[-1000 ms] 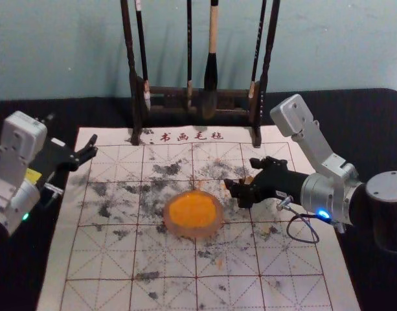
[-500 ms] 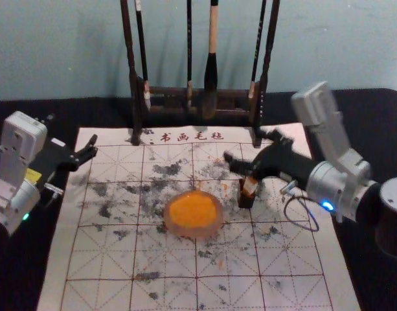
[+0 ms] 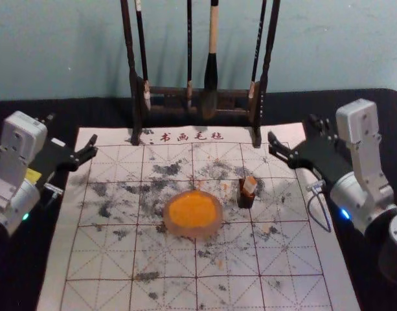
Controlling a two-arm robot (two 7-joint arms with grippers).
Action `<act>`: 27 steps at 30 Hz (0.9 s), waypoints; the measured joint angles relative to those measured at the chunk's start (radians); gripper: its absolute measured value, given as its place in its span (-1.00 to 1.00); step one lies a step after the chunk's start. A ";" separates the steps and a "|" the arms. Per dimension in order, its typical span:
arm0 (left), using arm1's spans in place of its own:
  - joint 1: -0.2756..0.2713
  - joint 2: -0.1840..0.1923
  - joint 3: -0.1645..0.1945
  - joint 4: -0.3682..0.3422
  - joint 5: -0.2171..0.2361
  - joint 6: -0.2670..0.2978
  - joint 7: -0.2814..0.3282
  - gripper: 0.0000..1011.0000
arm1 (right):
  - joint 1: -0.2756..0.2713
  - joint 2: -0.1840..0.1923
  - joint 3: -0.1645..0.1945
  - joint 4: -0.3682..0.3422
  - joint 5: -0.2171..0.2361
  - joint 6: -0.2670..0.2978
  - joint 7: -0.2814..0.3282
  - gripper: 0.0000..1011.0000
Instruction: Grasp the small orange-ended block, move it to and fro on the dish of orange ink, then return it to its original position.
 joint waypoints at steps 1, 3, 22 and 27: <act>0.000 0.000 0.000 0.000 0.000 0.000 0.000 0.98 | -0.006 -0.003 0.003 0.011 -0.006 0.001 -0.001 0.98; 0.000 0.000 0.000 0.000 0.000 0.000 0.000 0.98 | -0.012 -0.006 0.005 0.025 -0.015 0.004 -0.002 0.98; 0.000 0.000 0.000 0.000 0.000 0.000 0.000 0.98 | -0.015 -0.009 0.006 0.036 -0.027 0.008 -0.004 0.98; 0.000 0.000 0.000 0.000 0.000 0.000 0.000 0.98 | -0.015 -0.009 0.007 0.036 -0.026 0.008 -0.004 0.98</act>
